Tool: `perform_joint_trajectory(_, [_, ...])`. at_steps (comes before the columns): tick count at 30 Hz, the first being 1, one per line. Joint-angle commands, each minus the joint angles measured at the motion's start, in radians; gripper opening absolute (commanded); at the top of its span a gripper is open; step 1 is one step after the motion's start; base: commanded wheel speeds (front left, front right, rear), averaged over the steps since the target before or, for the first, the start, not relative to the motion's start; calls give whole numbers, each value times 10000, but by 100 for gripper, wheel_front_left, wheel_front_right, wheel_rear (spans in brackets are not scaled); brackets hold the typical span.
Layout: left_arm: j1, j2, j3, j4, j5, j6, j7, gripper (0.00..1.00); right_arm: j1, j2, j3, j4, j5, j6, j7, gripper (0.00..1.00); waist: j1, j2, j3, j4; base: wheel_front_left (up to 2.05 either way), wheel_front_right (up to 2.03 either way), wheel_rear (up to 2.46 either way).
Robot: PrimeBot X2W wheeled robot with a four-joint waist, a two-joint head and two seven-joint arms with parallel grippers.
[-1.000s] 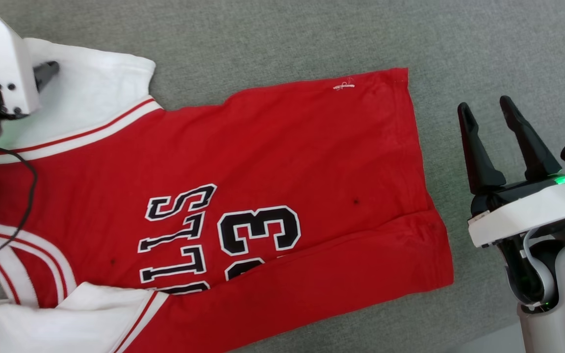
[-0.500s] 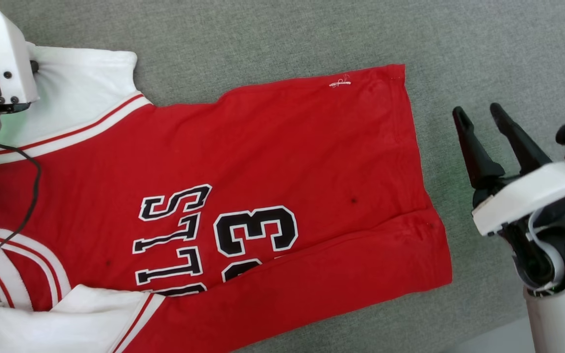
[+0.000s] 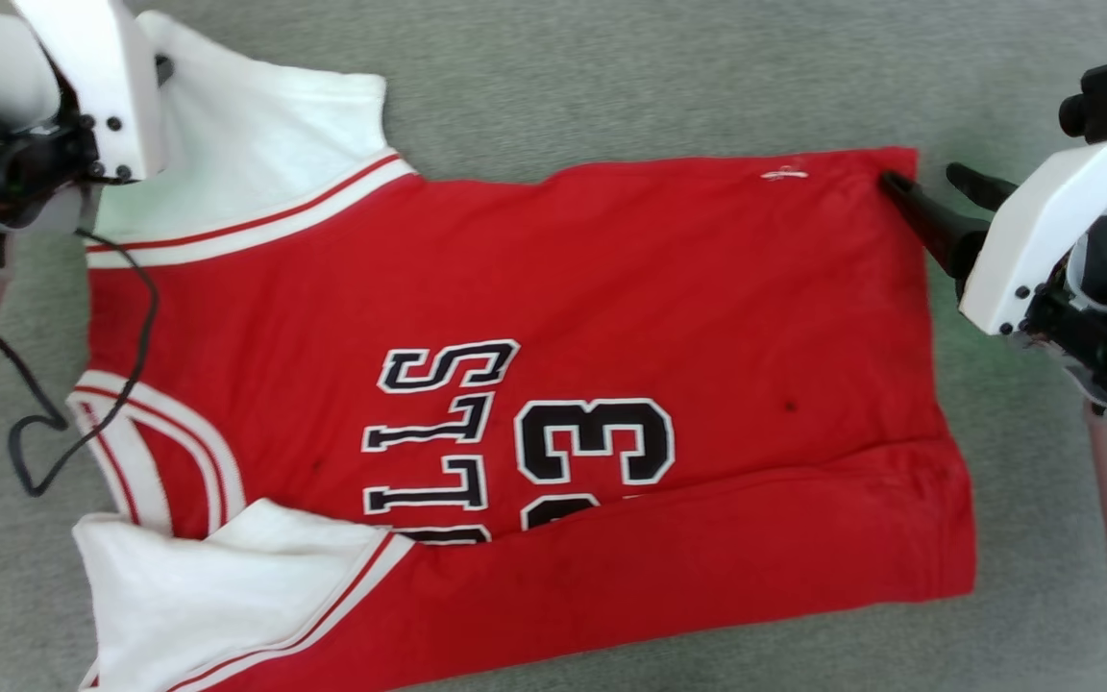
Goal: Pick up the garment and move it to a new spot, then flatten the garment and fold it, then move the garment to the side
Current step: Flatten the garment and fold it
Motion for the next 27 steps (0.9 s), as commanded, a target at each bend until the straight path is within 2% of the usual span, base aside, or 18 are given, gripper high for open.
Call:
perform_joint_trajectory(1, [-128,-127,-21,-84,46,-80,-111,0,-246,-133,-55,260,-95,-4,259,100,-1,0,59,300,0,0,0])
perform_joint_trajectory(3, [-213,-190,-67,-178,119,-165,-256,0,-444,-123,-74,741,-197,-4,789,100,-1,0,101,460,0,0,0])
perform_joint_trajectory(4, [-233,-319,-122,-276,151,-268,-409,0,-567,-113,-68,1351,-434,-4,1316,100,-1,0,135,621,0,0,0])
perform_joint_trajectory(5, [-150,-393,-158,-328,100,-384,-507,0,-476,41,83,1890,-483,-6,1862,81,-1,0,127,706,0,0,0])
perform_joint_trajectory(6, [-120,-394,-163,-321,91,-407,-531,0,-463,67,153,1990,-480,-6,2000,29,-1,0,119,730,0,0,0])
perform_joint_trajectory(7, [-88,-398,-170,-309,72,-421,-554,0,-458,75,199,2033,-468,-6,2066,0,-1,0,108,749,0,0,0])
perform_joint_trajectory(14, [231,-327,-68,-346,-46,-576,-945,0,-686,-305,233,1435,-411,-6,1628,0,-1,0,-209,842,0,0,0])
perform_joint_trajectory(19, [982,-261,108,-515,-226,-682,-1733,0,-254,-713,219,591,-414,-6,1063,0,-1,0,-1029,1003,0,0,0])
perform_joint_trajectory(23, [2232,-46,394,-962,-585,-565,-2391,0,661,-901,217,-31,-332,-6,877,0,-1,0,-1877,1153,0,0,0])
perform_joint_trajectory(27, [3749,307,683,-1711,-996,-242,-2939,0,1892,-942,-45,-473,-224,-6,834,0,-1,0,-2706,1371,0,0,0])
